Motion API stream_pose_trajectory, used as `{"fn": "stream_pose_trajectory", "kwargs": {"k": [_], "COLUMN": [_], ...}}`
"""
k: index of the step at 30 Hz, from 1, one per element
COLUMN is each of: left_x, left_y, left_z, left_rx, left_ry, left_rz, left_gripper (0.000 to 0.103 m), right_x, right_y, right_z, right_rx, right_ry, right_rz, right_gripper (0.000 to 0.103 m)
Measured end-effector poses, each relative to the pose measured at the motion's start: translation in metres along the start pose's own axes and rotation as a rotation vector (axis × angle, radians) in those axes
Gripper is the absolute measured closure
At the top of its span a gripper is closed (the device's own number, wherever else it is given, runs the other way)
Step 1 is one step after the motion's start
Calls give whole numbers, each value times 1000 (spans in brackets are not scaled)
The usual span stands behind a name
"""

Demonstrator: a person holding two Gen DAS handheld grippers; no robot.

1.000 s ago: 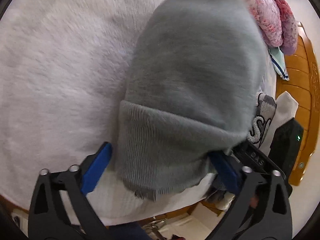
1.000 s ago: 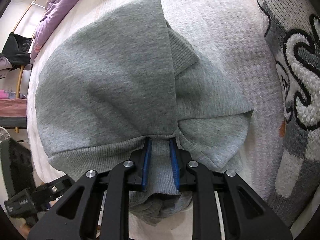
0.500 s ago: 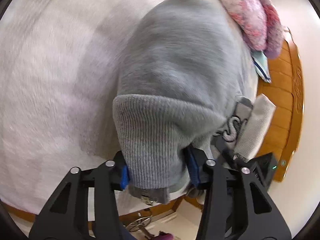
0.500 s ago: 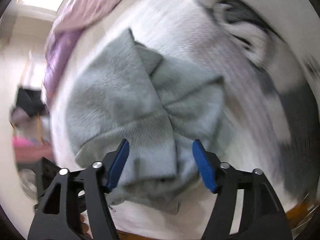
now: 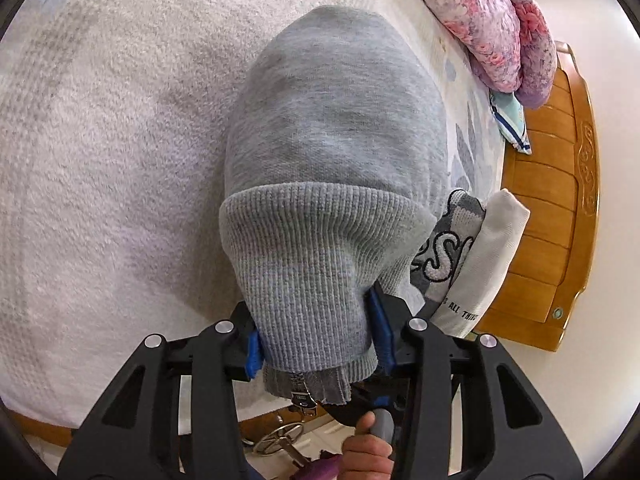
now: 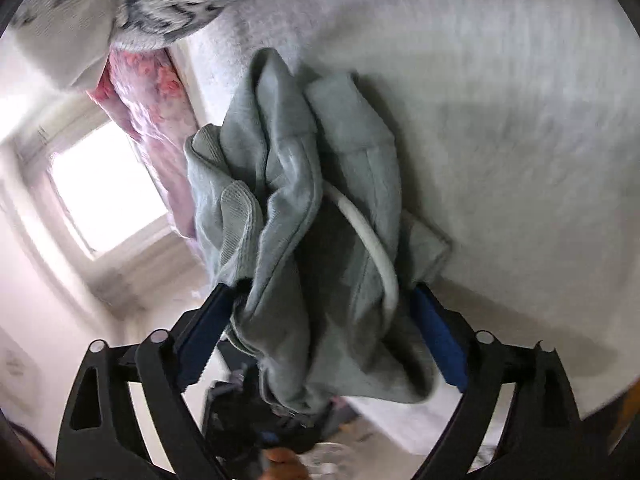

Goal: Fold large clothes
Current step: 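Grip the folded hoodie bundle with both tools and lift it off the bed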

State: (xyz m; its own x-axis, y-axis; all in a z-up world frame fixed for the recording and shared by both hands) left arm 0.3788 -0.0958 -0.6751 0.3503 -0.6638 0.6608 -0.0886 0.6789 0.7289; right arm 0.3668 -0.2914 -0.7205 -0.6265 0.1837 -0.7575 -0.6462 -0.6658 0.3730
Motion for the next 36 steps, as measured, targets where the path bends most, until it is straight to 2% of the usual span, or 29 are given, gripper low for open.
{"fn": "stream_pose_trajectory", "kwargs": {"k": [3,7,10,16,18,19,20,21,22,23,24,27,30,33,34,36], "left_x": [-1,-5,-6,-7,-8,-8,-8,-8,-7,-5,-3,16,41,74,90,116], "left_y": [-2,-2,-4,-8,-8,-9,-9,-9,-9,-9,-8,1,20,43,52,69], "left_z": [-1,-1,-1,2,2,2,3,3,3,4,5,8,10,15,18,24], "left_rx": [-3,-11,-20,-31,-34,-34,-36,-35,-33,-32,-28,16,99,188,225,296], "left_ry": [10,32,36,16,15,8,3,-6,-21,-34,-53,-135,-170,-209,-225,-253], "left_rz": [8,28,34,21,21,16,11,2,-16,-29,-42,-80,-91,-97,-100,-97], "left_gripper": [61,61,61,60,60,60,60,60,60,60,60,60,60,60,60,60], "right_x": [-3,-13,-13,-4,-2,-5,-6,-12,-18,-26,-38,-74,-120,-157,-176,-200], "right_y": [-6,9,6,-19,-24,-27,-27,-25,-24,-20,-14,-9,-5,4,11,20], "right_z": [2,11,8,-2,-2,-1,0,3,5,7,11,27,47,63,71,79], "right_rx": [-14,8,3,40,36,30,30,32,43,51,56,59,28,-8,-24,-47], "right_ry": [-13,63,47,62,75,120,154,220,274,328,405,655,877,991,1056,1107], "right_rz": [-90,-120,-153,-76,-27,22,79,141,165,200,253,401,453,424,404,355], "right_gripper": [11,11,10,10,10,11,17,33,41,58,69,77,78,79,79,79]}}
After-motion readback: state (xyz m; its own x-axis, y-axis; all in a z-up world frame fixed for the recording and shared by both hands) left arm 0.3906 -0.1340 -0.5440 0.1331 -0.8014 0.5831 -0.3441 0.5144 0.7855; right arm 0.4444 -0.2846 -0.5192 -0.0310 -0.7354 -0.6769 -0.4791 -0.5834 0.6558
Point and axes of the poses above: each gripper's, at about its wrist camera, not at the fingertips, and y roughly against the way its jaws point, x to its right, z to its underside, the point moved 9 cm from there along -y, roughly the way its jaws point, and after that the axes turned 1 degree about x, right-handed, at the moved point
